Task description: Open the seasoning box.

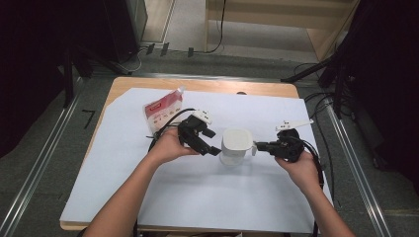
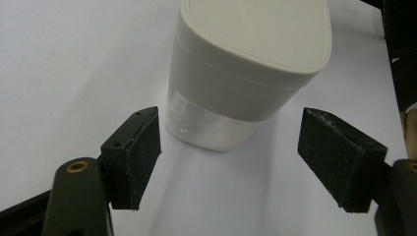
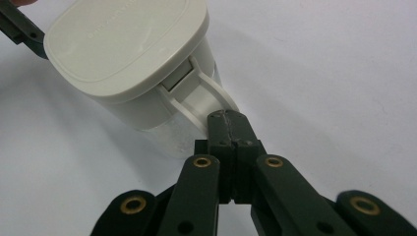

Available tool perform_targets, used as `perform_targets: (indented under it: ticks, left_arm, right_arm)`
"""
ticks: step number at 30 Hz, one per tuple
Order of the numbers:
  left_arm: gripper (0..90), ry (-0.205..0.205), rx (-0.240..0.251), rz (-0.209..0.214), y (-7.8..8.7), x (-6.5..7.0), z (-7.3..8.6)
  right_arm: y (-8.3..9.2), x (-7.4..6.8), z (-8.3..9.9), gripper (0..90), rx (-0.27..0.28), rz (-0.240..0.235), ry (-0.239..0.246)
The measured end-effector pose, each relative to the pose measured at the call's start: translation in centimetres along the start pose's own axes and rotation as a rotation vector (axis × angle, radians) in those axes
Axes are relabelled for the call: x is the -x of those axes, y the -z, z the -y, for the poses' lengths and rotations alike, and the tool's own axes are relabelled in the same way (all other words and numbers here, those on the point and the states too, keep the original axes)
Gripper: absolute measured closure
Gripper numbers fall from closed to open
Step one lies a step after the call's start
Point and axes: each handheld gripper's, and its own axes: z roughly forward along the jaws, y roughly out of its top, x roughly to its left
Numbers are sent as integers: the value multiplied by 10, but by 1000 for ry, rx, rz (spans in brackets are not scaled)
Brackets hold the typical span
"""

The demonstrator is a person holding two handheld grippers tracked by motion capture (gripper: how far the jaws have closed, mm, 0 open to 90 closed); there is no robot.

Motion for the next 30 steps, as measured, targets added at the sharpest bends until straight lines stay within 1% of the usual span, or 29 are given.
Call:
perform_targets:
  ticks: [1, 3, 4, 7, 8, 10, 11, 12, 13, 14, 15, 16, 20, 21, 22, 23, 24, 25, 30]
  left_arm:
    - [252, -1, 2, 12, 0, 0, -2]
    - [252, -10, 15, 17, -2, 1, -5]
    - [249, -8, 13, 28, -3, 1, -6]
    - [244, -7, -4, 20, -7, 0, -9]
    - [242, -16, -5, 24, -9, 0, -10]
    - [233, -24, -6, 39, -12, 0, -12]
    - [233, -20, -10, 44, -13, 1, -14]
    - [233, -36, -14, 48, -15, 0, -15]
    - [229, -35, -20, 45, -17, 2, -17]
    - [215, -47, -25, 41, -18, 1, -19]
    - [202, -39, -25, 46, -19, 1, -19]
    - [196, -48, -23, 47, -20, 0, -20]
    - [170, -32, -23, 70, -25, -2, -20]
    - [170, -47, -25, 58, -26, -2, -20]
    - [170, -48, -26, 60, -27, -2, -20]
    - [169, -40, -27, 59, -27, -1, -20]
    - [169, -49, -29, 58, -27, -2, -20]
    - [169, -43, -28, 57, -27, -2, -20]
    - [170, -43, -32, 54, -27, -1, -21]
  right_arm:
    - [0, 0, 0, 900, 0, 3, -1]
    - [0, -1, 0, 900, -1, 8, 2]
    - [0, -1, 0, 900, -1, 10, 0]
    - [-1, -1, 0, 900, 0, 8, 0]
    - [-1, -1, 0, 900, 0, 8, -1]
    - [-1, 0, 0, 900, -2, 9, -2]
    - [-1, 0, 0, 900, -1, 9, -1]
    - [-1, 0, 0, 900, -1, 9, -1]
    - [-2, 0, 0, 900, 0, 8, -2]
    - [-2, 0, 0, 900, 0, 10, -3]
    - [-2, 0, 0, 900, 0, 11, -4]
    - [-2, 0, 0, 900, 0, 11, -6]
    - [-3, 0, 1, 900, -4, 15, -8]
    - [-3, 0, 1, 900, -2, 14, -9]
    - [-3, 0, 1, 900, -1, 15, -12]
    - [-3, 0, 1, 900, -1, 14, -11]
    - [-3, 0, 1, 900, -1, 14, -13]
    - [-3, 0, 1, 900, -1, 13, -15]
    - [-3, 0, 1, 900, 0, 15, -15]
